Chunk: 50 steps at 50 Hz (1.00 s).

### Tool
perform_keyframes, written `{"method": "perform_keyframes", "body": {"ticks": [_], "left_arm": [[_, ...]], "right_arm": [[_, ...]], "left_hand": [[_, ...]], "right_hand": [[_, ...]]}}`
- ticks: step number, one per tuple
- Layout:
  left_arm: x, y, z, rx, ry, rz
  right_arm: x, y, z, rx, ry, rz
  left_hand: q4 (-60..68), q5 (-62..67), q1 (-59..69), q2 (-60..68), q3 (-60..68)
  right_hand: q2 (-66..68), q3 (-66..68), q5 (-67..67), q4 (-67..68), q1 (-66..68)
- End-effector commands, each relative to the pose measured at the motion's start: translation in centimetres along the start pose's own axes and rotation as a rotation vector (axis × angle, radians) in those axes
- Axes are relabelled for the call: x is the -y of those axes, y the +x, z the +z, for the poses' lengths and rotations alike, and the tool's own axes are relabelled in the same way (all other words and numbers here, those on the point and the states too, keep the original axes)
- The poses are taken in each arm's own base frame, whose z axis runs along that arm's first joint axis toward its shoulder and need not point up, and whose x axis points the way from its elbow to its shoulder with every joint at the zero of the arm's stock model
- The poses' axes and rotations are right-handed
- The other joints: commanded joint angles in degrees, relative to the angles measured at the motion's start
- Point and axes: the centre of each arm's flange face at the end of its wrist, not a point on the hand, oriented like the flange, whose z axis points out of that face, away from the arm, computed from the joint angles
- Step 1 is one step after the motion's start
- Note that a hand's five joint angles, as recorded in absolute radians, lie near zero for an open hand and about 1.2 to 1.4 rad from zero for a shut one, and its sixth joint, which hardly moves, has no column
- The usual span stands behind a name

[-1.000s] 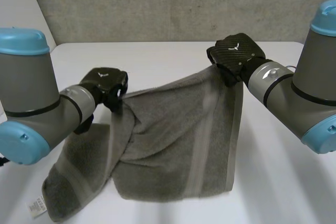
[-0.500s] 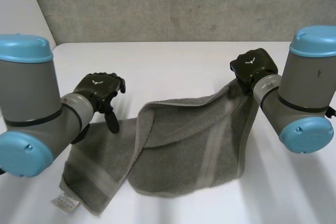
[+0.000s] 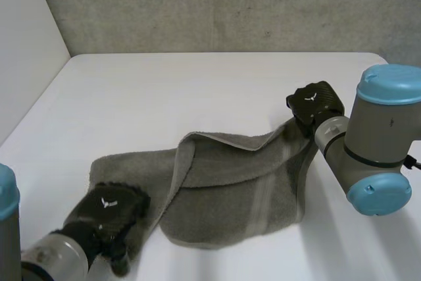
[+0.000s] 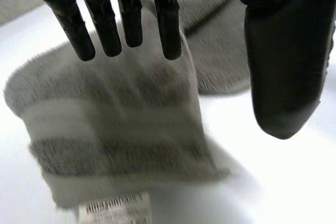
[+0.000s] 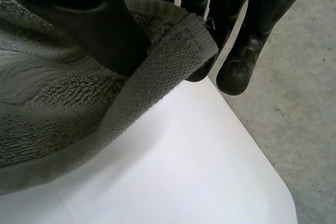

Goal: Fold the towel.

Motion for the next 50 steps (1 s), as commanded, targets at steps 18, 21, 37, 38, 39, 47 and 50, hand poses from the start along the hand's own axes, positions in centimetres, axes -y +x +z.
{"method": "perform_keyframes", "body": {"ticks": [18, 21, 37, 38, 39, 47, 50], "left_arm": [[-3.4, 0.9, 1.6, -0.022, -0.061, 0.216], [-3.6, 1.0, 2.2, -0.023, -0.063, 0.235], [-4.0, 1.0, 4.2, -0.022, -0.075, 0.237], [-3.8, 0.9, 4.2, -0.016, -0.069, 0.235], [-3.8, 0.9, 4.2, -0.016, -0.069, 0.235], [-3.0, 0.4, 4.3, 0.009, -0.051, 0.228], [-2.9, 0.2, 4.2, 0.025, -0.048, 0.227]], "right_arm": [[-0.4, -0.4, -0.2, 0.016, -0.004, -0.001], [-0.5, -0.5, -0.2, 0.019, -0.006, -0.001], [-0.7, -0.7, -0.2, 0.029, 0.002, -0.004], [-0.7, -0.7, -0.2, 0.029, 0.002, -0.004], [-0.7, -0.7, -0.2, 0.029, 0.002, -0.004], [-0.8, -0.9, -0.2, 0.032, -0.001, -0.006], [-0.8, -0.9, -0.2, 0.032, -0.001, -0.006]], "left_hand": [[-5.40, -5.07, -5.32, -5.45, -5.43], [-2.89, -2.56, -2.81, -2.94, -2.92], [24.54, 24.88, 24.62, 24.49, 24.51], [31.04, 31.37, 31.12, 30.99, 31.01], [31.10, 31.44, 31.18, 31.05, 31.07], [39.51, 39.85, 39.59, 39.47, 39.48], [39.34, 39.68, 39.43, 39.30, 39.32]], "right_hand": [[4.71, 2.90, 3.23, 2.97, 3.62], [4.71, 2.90, 3.23, 2.97, 3.62], [4.71, 2.90, 3.23, 2.97, 3.62], [4.71, 2.90, 3.23, 2.97, 3.62], [4.71, 2.90, 3.23, 2.97, 3.62], [4.71, 2.90, 3.23, 2.97, 3.62], [4.71, 2.90, 3.23, 2.97, 3.62]]}}
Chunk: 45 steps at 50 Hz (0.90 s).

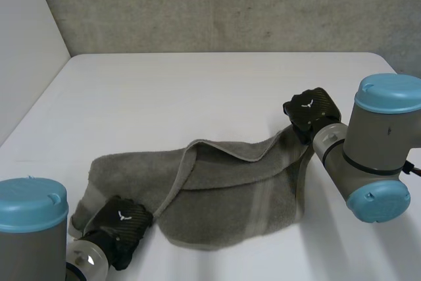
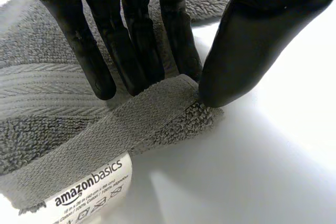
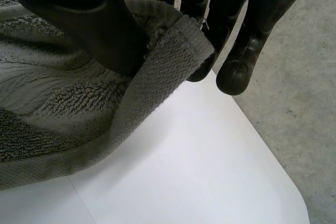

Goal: Fold the towel.

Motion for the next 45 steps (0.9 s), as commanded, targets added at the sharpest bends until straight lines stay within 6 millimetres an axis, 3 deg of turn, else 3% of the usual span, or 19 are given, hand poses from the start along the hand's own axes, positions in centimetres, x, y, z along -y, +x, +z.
{"method": "perform_keyframes", "body": {"ticks": [1, 8, 14, 19, 27, 37, 45], "left_arm": [[0.3, -0.5, -0.1, 0.031, 0.006, -0.005], [0.3, -1.1, 0.0, 0.049, 0.000, -0.016], [0.9, -3.0, 0.0, 0.113, 0.017, -0.006], [0.8, -4.2, -0.2, 0.151, 0.005, 0.019], [0.8, -4.0, -2.2, 0.137, 0.001, 0.045], [0.8, -3.7, -4.0, 0.127, 0.001, 0.061], [-0.1, -3.1, -3.5, 0.103, 0.004, 0.065]], "right_arm": [[0.0, -0.1, 0.0, 0.002, -0.001, -0.002], [0.1, 0.1, 0.0, -0.001, 0.002, -0.002], [0.1, 0.1, 0.1, -0.002, 0.005, -0.002], [0.2, 0.1, 0.1, -0.004, 0.004, -0.003], [0.0, 0.0, 0.2, -0.001, 0.000, -0.009], [-0.1, -0.1, 0.1, 0.002, -0.001, -0.010], [-0.1, -0.1, 0.1, 0.004, -0.004, -0.010]], "left_hand": [[0.01, 0.10, 0.11, 0.00, 0.10], [0.18, 0.27, 0.28, 0.17, 0.27], [0.35, 0.44, 0.45, 0.33, 0.43], [-19.77, -19.69, -19.67, -19.79, -19.69], [-35.80, -35.71, -35.70, -35.81, -35.71], [-35.99, -35.90, -35.89, -36.00, -35.90], [-35.48, -35.39, -35.38, -35.50, -35.40]], "right_hand": [[4.71, 2.89, 3.23, 2.97, 3.62], [4.71, 2.89, 3.23, 2.97, 3.62], [4.71, 2.89, 3.23, 2.97, 3.62], [4.71, 2.89, 3.23, 2.97, 3.62], [4.71, 2.89, 3.23, 2.97, 3.62], [4.71, 2.89, 3.23, 2.97, 3.62], [4.71, 2.89, 3.23, 2.97, 3.62]]}}
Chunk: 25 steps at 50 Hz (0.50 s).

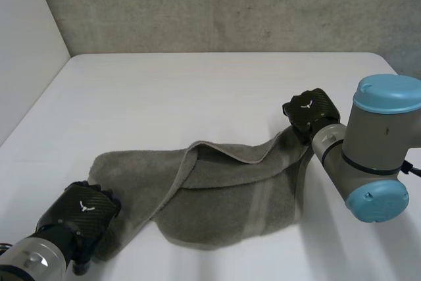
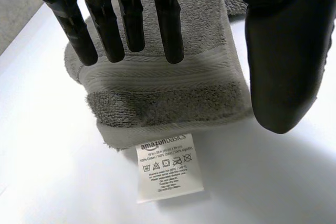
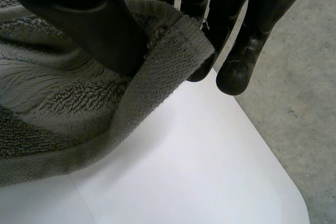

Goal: Fold the towel.

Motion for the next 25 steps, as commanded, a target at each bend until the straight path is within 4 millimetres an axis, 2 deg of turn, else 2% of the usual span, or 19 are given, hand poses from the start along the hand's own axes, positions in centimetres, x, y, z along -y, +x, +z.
{"method": "perform_keyframes", "body": {"ticks": [1, 15, 25], "left_arm": [[-0.7, 0.7, 0.7, -0.016, 0.022, 0.002], [-1.9, 1.7, 2.9, -0.033, 0.007, 0.031], [-2.5, 2.2, 3.3, -0.056, -0.028, 0.032]], "right_arm": [[0.0, 0.0, 0.0, 0.001, -0.001, 0.000], [-0.1, -0.1, 0.0, 0.002, 0.000, 0.000], [-0.1, -0.1, 0.1, 0.004, 0.000, -0.001]], "left_hand": [[0.29, 0.59, 0.28, 0.23, 0.17], [1.97, 2.27, 1.96, 1.91, 1.85], [2.65, 2.95, 2.63, 2.58, 2.52]], "right_hand": [[4.71, 2.87, 3.22, 2.97, 3.62], [4.71, 2.87, 3.22, 2.97, 3.62], [4.71, 2.87, 3.22, 2.97, 3.62]]}}
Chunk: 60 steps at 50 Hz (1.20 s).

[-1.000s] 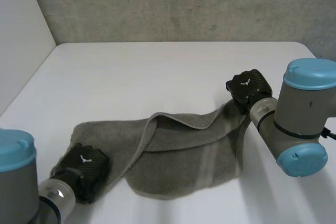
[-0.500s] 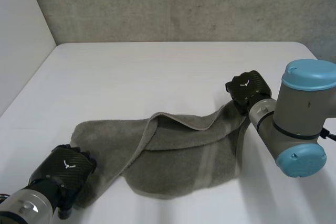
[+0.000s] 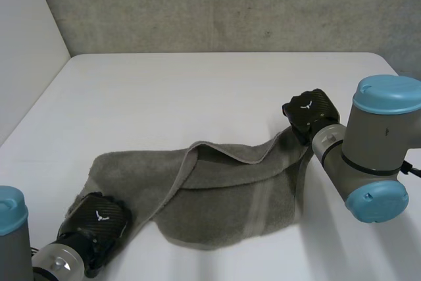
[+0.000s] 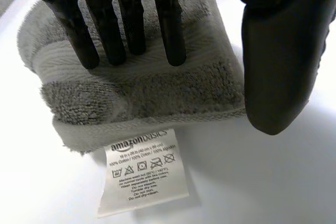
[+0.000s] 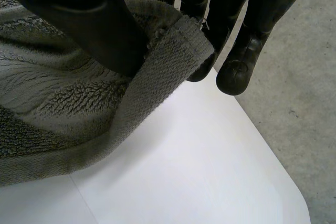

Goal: Fold the towel.

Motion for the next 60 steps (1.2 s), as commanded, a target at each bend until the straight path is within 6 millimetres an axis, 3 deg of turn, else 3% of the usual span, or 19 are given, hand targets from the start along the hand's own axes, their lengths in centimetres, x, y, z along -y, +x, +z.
{"method": "perform_keyframes", "body": {"ticks": [1, 15, 20, 34, 37, 39, 45, 53, 55, 60], "left_arm": [[-0.4, 0.3, 0.2, -0.013, -0.020, 0.000], [0.0, 0.0, 1.0, 0.014, 0.018, 0.007], [-0.1, 0.0, 1.3, 0.009, 0.012, 0.014], [-0.5, 0.4, 2.2, 0.005, 0.000, 0.016], [-0.4, 0.2, 2.2, 0.009, 0.004, 0.016], [-0.3, 0.1, 2.2, 0.016, 0.007, 0.015], [0.2, -0.1, 2.1, 0.025, 0.019, 0.017], [2.2, -2.2, 0.8, 0.094, 0.099, -0.006], [2.9, -3.5, 0.3, 0.139, 0.121, -0.023], [3.2, -3.7, -0.3, 0.148, 0.131, -0.013]], "right_arm": [[0.0, 0.0, 0.1, 0.001, 0.001, 0.000], [-0.3, -0.2, 0.2, 0.004, -0.004, -0.002], [-0.3, -0.2, 0.2, 0.004, -0.004, -0.002], [-0.3, -0.3, 0.2, 0.006, -0.004, -0.002], [-0.3, -0.3, 0.2, 0.006, -0.004, -0.002], [-0.3, -0.3, 0.2, 0.006, -0.004, -0.002], [-0.2, -0.2, 0.2, 0.005, -0.002, -0.002], [0.3, 0.2, 0.1, -0.003, 0.008, 0.003], [0.8, 0.7, -0.1, -0.013, 0.021, 0.009], [1.0, 1.9, -0.2, -0.041, 0.027, 0.017]], "left_hand": [[0.27, 0.07, 0.09, 0.22, 0.21], [4.31, 4.11, 4.13, 4.26, 4.25], [21.10, 20.90, 20.92, 21.05, 21.04], [35.60, 35.40, 35.42, 35.55, 35.54], [41.99, 41.79, 41.81, 41.94, 41.93], [52.70, 52.50, 52.52, 52.65, 52.64], [53.57, 53.37, 53.39, 53.52, 53.51], [53.57, 53.37, 53.39, 53.52, 53.51], [53.57, 53.37, 53.39, 53.52, 53.51], [53.57, 53.37, 53.39, 53.52, 53.51]], "right_hand": [[4.71, 2.86, 3.23, 2.97, 3.62], [4.71, 2.86, 3.23, 2.97, 3.62], [4.71, 2.86, 3.23, 2.97, 3.62], [4.71, 2.86, 3.23, 2.97, 3.62], [4.71, 2.86, 3.23, 2.97, 3.62], [4.71, 2.86, 3.23, 2.97, 3.62], [4.71, 2.86, 3.23, 2.97, 3.62], [4.71, 2.86, 3.23, 2.97, 3.62], [4.71, 2.86, 3.23, 2.97, 3.62], [4.71, 2.86, 3.23, 2.97, 3.62]]}}
